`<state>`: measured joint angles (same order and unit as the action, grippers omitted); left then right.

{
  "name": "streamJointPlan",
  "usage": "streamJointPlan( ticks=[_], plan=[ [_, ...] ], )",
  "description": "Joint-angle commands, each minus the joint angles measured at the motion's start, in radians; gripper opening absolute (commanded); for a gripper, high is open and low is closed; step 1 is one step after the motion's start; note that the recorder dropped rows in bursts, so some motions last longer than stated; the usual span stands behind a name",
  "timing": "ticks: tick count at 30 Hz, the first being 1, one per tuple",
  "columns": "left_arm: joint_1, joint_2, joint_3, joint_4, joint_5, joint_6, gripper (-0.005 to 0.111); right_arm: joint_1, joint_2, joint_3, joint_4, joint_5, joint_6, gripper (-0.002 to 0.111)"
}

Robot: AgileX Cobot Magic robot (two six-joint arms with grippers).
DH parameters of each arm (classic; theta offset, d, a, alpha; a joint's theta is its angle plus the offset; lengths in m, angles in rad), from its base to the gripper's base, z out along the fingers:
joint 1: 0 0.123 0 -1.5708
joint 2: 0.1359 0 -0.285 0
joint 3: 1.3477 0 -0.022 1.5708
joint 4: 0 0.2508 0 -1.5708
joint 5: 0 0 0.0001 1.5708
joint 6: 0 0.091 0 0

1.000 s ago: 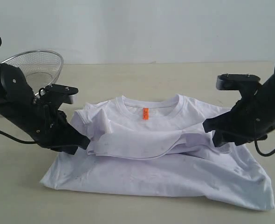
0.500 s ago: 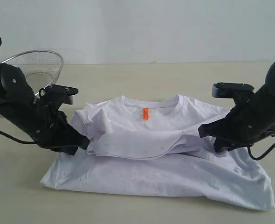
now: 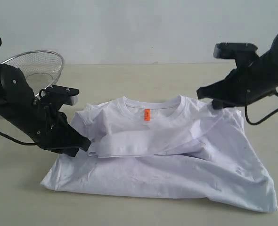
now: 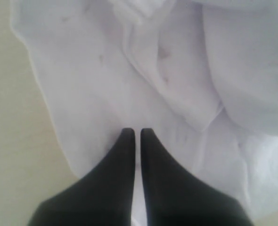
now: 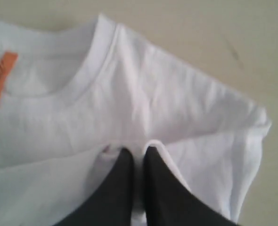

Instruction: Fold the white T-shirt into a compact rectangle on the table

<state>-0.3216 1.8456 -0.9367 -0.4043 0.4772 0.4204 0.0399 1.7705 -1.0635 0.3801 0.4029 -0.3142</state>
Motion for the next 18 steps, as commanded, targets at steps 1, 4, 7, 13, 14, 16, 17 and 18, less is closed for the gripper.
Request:
streamJointPlan(
  ticks=[1,4,7,13,14,16,17,18],
  plan=[
    [-0.002,-0.003,-0.006,-0.004,-0.003,0.002,0.005,-0.058,0.020,-0.099,-0.024,-0.023,0.019,0.000],
    [-0.002,-0.003,-0.006,-0.004,-0.003,0.002,0.005,-0.098,0.056,-0.142,-0.027,-0.007,0.019,0.000],
    [-0.002,-0.003,-0.006,-0.004,-0.003,0.002,0.005,-0.121,0.092,-0.167,-0.031,0.050,0.019,0.000],
    [-0.002,-0.003,-0.006,-0.004,-0.003,0.002,0.005,-0.123,0.148,-0.167,-0.034,0.024,0.016,0.000],
    [-0.002,-0.003,-0.006,-0.004,-0.003,0.002,0.005,-0.123,0.157,-0.167,-0.038,0.018,0.016,0.001],
    [-0.002,-0.003,-0.006,-0.004,-0.003,0.002,0.005,-0.123,0.169,-0.167,-0.049,0.004,0.012,0.008],
    [-0.002,-0.003,-0.006,-0.004,-0.003,0.002,0.005,-0.123,0.176,-0.167,-0.051,-0.006,0.012,0.014],
    [-0.002,-0.003,-0.006,-0.004,-0.003,0.002,0.005,-0.123,0.183,-0.167,-0.052,-0.020,0.012,0.020]
  ],
)
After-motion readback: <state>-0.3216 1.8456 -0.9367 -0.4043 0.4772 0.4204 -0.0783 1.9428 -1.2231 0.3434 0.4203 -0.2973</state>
